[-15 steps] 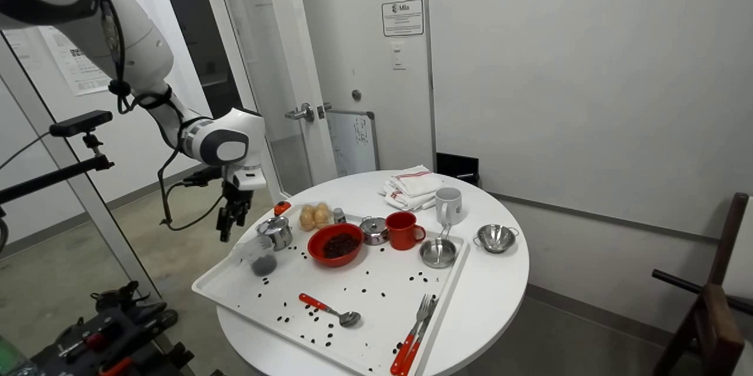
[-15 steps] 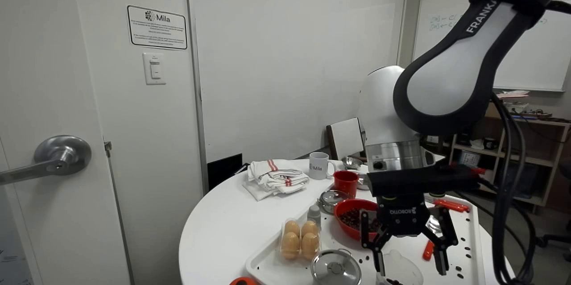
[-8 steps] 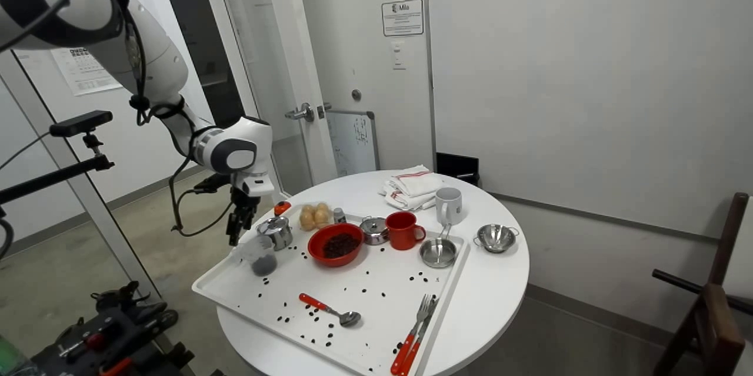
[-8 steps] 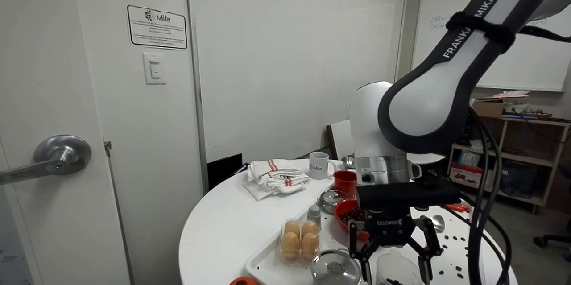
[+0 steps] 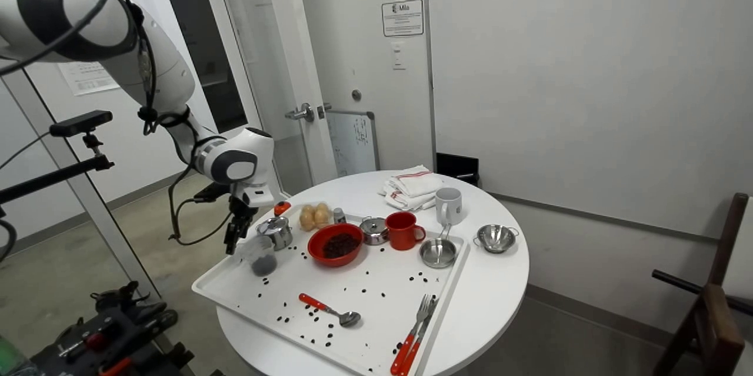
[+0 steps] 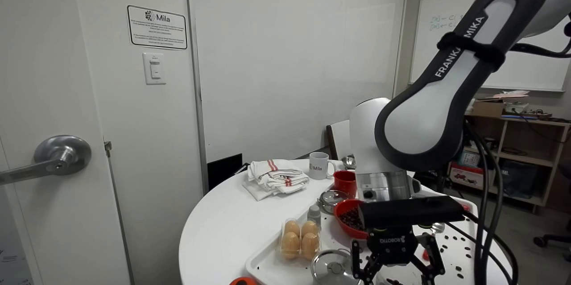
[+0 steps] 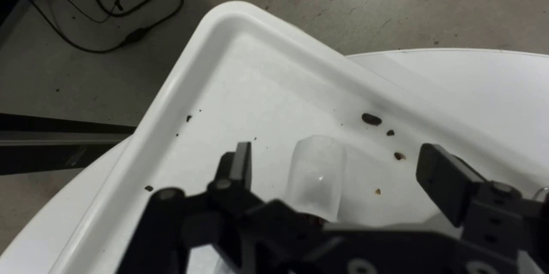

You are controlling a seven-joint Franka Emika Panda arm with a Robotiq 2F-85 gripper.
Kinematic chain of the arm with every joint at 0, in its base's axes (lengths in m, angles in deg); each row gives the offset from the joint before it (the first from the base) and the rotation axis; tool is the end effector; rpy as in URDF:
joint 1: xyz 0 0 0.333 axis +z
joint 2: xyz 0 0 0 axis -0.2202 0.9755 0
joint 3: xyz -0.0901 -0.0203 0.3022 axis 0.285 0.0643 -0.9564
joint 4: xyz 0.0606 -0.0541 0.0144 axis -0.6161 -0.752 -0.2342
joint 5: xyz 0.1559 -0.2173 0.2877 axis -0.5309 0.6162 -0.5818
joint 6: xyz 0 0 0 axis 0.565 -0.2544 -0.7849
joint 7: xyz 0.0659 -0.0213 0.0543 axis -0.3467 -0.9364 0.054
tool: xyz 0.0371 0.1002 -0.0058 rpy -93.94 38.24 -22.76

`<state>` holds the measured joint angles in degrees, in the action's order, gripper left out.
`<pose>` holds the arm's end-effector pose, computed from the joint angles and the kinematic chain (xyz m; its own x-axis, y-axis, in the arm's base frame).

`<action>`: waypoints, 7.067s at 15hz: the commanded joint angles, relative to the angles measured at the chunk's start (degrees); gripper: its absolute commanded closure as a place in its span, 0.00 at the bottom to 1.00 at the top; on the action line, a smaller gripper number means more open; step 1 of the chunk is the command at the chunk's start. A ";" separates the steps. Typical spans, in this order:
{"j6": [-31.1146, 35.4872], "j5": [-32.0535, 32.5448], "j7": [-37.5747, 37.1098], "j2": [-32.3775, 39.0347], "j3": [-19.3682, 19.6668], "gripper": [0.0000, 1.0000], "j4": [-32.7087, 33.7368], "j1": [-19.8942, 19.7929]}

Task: Pour some contents from the clear jar into the orange bowl

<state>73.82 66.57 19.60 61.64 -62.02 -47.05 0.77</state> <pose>0.5279 0.2220 0.0630 0.5038 -0.7682 -0.3951 -0.7944 -0.5916 0.1374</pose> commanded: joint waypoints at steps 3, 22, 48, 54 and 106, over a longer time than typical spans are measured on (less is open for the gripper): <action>3.24 -4.96 3.38 1.12 -2.19 0.46 0.25 -1.58; 13.66 -33.84 4.36 0.05 -2.99 0.60 -6.90 -2.80; -12.64 -0.58 18.11 -34.29 7.42 0.92 -14.35 -10.00; -36.03 5.88 20.63 -33.62 8.20 0.92 -0.82 -11.16; -67.04 -24.99 30.16 9.47 7.82 0.91 36.93 -21.09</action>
<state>11.29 44.90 50.02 66.62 -54.25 -16.10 -18.97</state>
